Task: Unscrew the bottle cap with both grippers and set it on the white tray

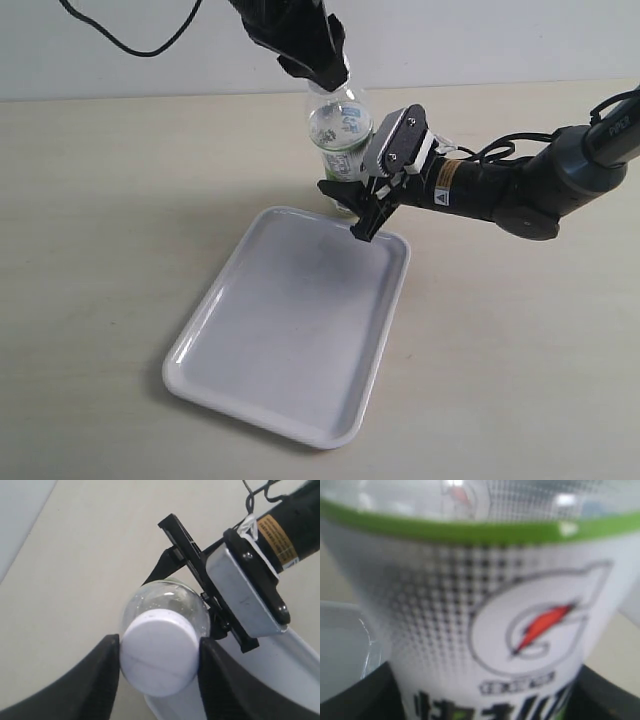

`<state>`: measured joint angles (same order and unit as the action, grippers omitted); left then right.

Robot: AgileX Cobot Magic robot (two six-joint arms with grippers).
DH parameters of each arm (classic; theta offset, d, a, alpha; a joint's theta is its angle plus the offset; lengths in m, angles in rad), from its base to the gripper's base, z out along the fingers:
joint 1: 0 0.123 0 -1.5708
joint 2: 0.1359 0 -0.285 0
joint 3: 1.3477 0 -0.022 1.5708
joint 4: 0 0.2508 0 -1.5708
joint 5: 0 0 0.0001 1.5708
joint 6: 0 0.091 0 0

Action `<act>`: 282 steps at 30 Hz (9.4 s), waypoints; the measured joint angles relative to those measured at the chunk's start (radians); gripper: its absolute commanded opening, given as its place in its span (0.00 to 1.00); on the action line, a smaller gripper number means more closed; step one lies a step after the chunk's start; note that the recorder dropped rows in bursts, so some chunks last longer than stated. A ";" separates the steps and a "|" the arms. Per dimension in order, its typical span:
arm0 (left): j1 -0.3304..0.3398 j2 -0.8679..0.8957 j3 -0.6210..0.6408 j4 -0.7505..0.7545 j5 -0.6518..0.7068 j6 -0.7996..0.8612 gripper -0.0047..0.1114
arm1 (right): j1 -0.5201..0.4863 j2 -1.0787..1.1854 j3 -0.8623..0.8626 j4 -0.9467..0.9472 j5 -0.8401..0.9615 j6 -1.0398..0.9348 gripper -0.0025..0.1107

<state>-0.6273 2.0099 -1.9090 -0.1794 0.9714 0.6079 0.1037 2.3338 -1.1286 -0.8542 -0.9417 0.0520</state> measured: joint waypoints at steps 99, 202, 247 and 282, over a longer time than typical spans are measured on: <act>0.000 0.011 0.000 0.017 -0.009 0.444 0.04 | 0.000 0.000 0.000 -0.002 0.007 0.002 0.02; 0.000 0.011 0.000 -0.003 -0.012 0.342 0.04 | 0.000 0.000 -0.002 -0.003 0.009 -0.001 0.02; 0.000 -0.016 -0.041 0.003 0.012 -0.408 0.67 | 0.003 -0.001 -0.002 -0.003 0.019 0.010 0.02; 0.000 0.018 -0.130 -0.010 0.156 0.514 0.64 | 0.003 -0.002 -0.002 0.001 0.021 0.014 0.02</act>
<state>-0.6273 2.0276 -2.0388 -0.1891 1.1269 1.1216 0.1071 2.3315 -1.1308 -0.8529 -0.9207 0.0655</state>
